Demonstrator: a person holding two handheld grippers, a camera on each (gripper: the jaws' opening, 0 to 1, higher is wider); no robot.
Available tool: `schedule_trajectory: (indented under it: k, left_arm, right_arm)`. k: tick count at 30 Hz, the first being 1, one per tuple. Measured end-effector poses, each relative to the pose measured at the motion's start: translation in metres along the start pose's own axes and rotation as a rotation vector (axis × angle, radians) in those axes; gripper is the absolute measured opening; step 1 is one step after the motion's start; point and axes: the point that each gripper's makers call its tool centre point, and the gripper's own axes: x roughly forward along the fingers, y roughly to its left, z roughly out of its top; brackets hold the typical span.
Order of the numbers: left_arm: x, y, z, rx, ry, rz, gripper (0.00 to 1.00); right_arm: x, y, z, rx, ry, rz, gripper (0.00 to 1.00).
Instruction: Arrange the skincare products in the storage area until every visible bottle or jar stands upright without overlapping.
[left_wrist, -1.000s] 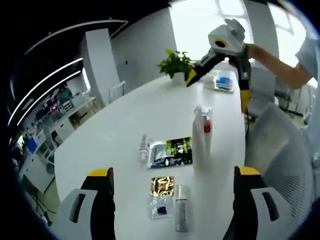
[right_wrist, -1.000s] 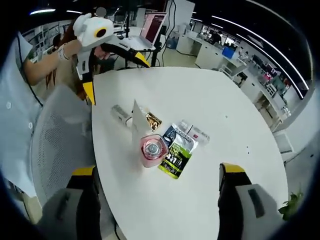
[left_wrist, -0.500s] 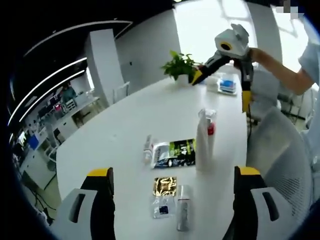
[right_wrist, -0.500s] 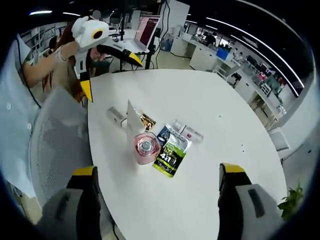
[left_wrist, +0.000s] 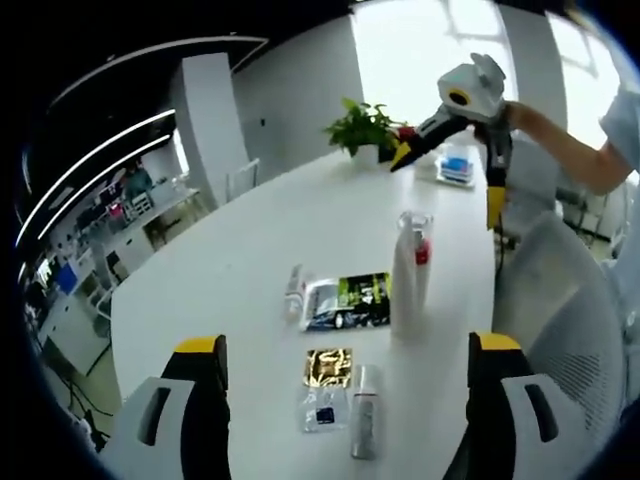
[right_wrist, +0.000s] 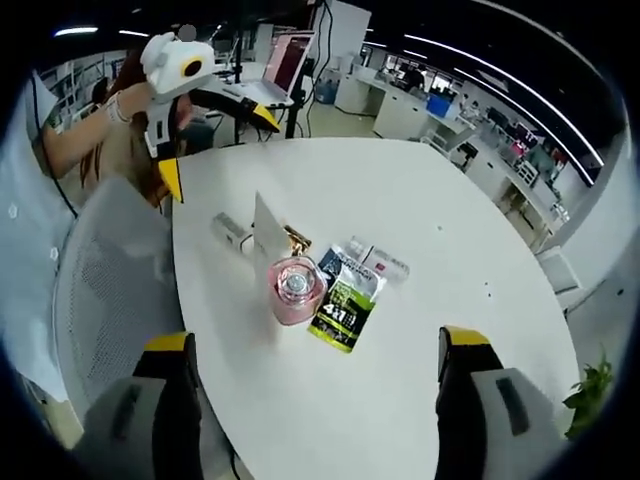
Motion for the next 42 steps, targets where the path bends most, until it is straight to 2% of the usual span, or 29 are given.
schedule_trajectory:
  k: [4, 15, 19, 24, 26, 33, 40, 42]
  left_arm:
    - [0.002, 0.0, -0.001, 0.0, 0.004, -0.002, 0.97]
    - [0.013, -0.011, -0.021, -0.01, 0.074, -0.038, 0.97]
    - [0.017, -0.015, -0.035, -0.001, 0.134, -0.051, 0.97]
    - [0.023, -0.02, -0.048, -0.017, 0.178, -0.064, 0.97]
    - [0.024, -0.025, -0.056, -0.022, 0.218, -0.083, 0.97]
    - [0.033, -0.035, -0.072, -0.019, 0.267, -0.115, 0.97]
    - [0.036, -0.039, -0.08, -0.025, 0.295, -0.135, 0.97]
    - [0.036, -0.04, -0.083, -0.028, 0.303, -0.143, 0.97]
  right_arm:
    - [0.0, 0.002, -0.002, 0.01, -0.013, 0.002, 1.0]
    - [0.006, 0.006, -0.009, 0.035, -0.037, -0.015, 1.0]
    - [0.008, 0.009, -0.012, 0.052, -0.047, -0.012, 1.0]
    - [0.01, 0.012, -0.014, 0.103, -0.061, -0.024, 1.0]
    - [0.011, 0.014, -0.017, 0.107, -0.067, -0.025, 1.0]
    - [0.017, 0.025, -0.024, 0.155, -0.07, -0.009, 0.99]
    - [0.017, 0.024, -0.031, 0.206, -0.083, -0.027, 0.86]
    - [0.017, 0.025, -0.033, 0.216, -0.084, -0.024, 0.79]
